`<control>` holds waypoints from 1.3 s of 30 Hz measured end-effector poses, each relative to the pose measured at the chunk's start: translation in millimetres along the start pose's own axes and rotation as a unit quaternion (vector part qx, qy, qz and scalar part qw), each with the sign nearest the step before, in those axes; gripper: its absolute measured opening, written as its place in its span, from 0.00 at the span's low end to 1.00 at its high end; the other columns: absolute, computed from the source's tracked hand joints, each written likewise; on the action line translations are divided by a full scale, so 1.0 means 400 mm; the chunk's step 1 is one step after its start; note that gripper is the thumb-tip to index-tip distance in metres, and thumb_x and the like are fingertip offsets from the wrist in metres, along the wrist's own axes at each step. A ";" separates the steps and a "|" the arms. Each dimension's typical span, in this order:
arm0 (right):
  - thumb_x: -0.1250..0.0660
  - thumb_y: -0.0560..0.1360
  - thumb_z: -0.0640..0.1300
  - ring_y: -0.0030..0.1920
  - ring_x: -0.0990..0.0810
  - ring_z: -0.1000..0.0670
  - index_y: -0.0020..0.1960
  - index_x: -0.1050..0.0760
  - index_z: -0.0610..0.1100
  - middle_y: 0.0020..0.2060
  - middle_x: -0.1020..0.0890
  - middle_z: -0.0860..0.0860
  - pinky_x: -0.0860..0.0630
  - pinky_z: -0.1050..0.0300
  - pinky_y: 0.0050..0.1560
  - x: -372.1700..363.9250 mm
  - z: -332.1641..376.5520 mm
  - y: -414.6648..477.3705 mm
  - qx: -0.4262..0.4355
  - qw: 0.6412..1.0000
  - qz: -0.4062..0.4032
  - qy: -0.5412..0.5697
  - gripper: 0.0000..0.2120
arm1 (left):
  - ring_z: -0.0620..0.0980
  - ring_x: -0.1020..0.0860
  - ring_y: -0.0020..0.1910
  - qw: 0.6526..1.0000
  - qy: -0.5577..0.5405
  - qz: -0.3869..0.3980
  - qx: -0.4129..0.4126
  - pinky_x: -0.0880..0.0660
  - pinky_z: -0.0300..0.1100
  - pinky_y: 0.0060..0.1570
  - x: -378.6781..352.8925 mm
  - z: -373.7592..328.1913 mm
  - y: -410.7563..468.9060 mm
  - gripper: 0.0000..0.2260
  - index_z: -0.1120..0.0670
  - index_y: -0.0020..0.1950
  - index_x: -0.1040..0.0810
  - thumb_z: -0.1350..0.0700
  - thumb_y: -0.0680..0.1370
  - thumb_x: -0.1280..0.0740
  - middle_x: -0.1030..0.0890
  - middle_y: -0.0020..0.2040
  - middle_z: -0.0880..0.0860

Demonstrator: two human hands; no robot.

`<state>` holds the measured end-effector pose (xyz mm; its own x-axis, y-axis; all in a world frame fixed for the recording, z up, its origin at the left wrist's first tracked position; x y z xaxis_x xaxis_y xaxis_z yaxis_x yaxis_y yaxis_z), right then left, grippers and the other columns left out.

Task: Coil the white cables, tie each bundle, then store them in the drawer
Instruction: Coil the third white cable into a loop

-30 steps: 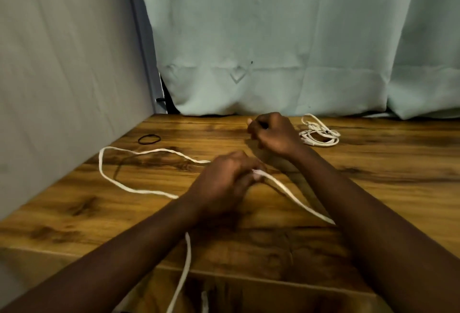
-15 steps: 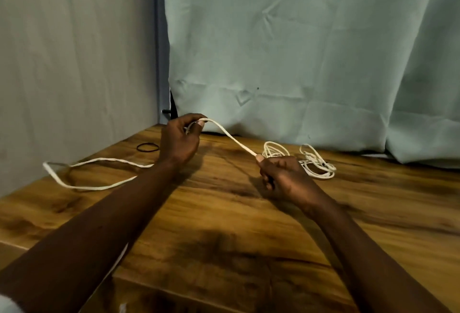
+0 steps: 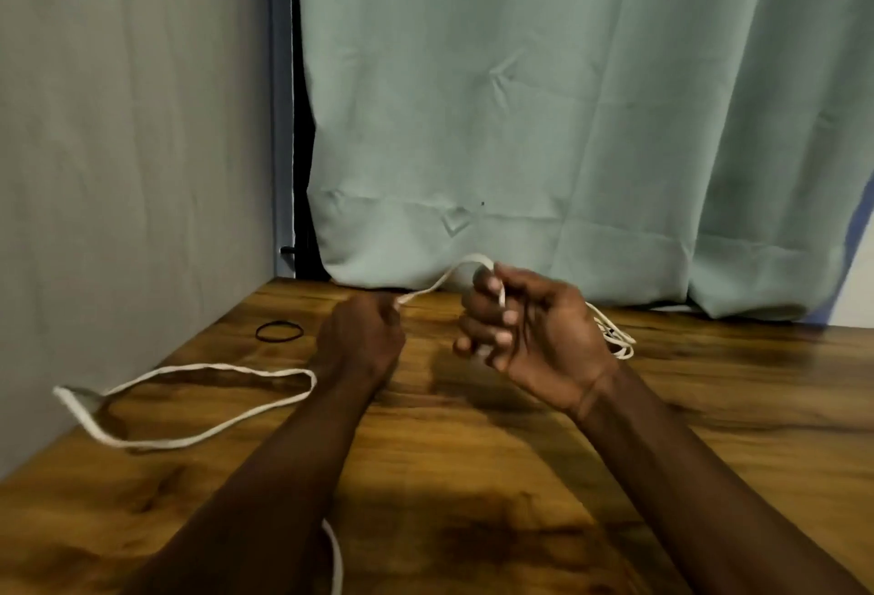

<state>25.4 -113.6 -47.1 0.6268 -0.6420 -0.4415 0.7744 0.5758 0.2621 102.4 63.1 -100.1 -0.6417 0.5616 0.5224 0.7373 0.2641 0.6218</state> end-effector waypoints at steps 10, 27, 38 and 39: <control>0.42 0.85 0.57 0.29 0.25 0.52 0.36 0.25 0.47 0.25 0.26 0.55 0.30 0.53 0.35 0.092 0.081 0.220 0.224 0.697 -0.278 -0.622 0.23 | 0.51 0.19 0.46 0.930 0.004 0.183 -0.318 0.34 0.44 0.38 0.000 -0.138 -0.077 0.07 0.45 0.40 0.28 0.48 0.77 0.35 0.16 0.45 0.49; 0.48 0.84 0.62 0.18 0.43 0.55 0.27 0.32 0.47 0.20 0.37 0.52 0.47 0.67 0.22 0.158 -0.116 0.172 -0.069 0.947 -0.130 -0.286 0.32 | 0.41 0.30 0.26 0.975 -0.068 0.003 -0.210 0.37 0.41 0.29 0.049 -0.048 0.019 0.23 0.48 0.38 0.27 0.29 0.64 0.31 0.28 0.26 0.44; 0.44 0.81 0.56 0.21 0.50 0.53 0.29 0.40 0.48 0.21 0.42 0.54 0.49 0.62 0.22 0.153 -0.093 0.129 -0.193 0.977 0.053 -0.069 0.23 | 0.45 0.25 0.29 0.976 -0.086 -0.102 -0.171 0.27 0.47 0.30 0.065 -0.028 0.044 0.22 0.50 0.37 0.24 0.32 0.72 0.29 0.23 0.30 0.47; 0.44 0.80 0.56 0.21 0.51 0.54 0.29 0.39 0.49 0.20 0.41 0.54 0.49 0.62 0.22 0.147 -0.092 0.129 -0.189 0.979 0.060 -0.053 0.23 | 0.46 0.24 0.30 0.979 -0.088 -0.103 -0.154 0.27 0.47 0.30 0.063 -0.024 0.044 0.22 0.50 0.37 0.24 0.31 0.72 0.30 0.23 0.30 0.47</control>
<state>99.1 -102.9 -91.2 0.7326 -0.5956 -0.3296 0.6201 0.7836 -0.0375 96.9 74.4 -70.4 -0.7041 0.6543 0.2760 0.4797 0.1516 0.8642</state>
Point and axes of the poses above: each hand's wrist, its own y-axis towards the middle knuckle, its own x-axis out of the back of the hand, z = x × y, the point moved 3 cm from there along y, towards the middle knuckle
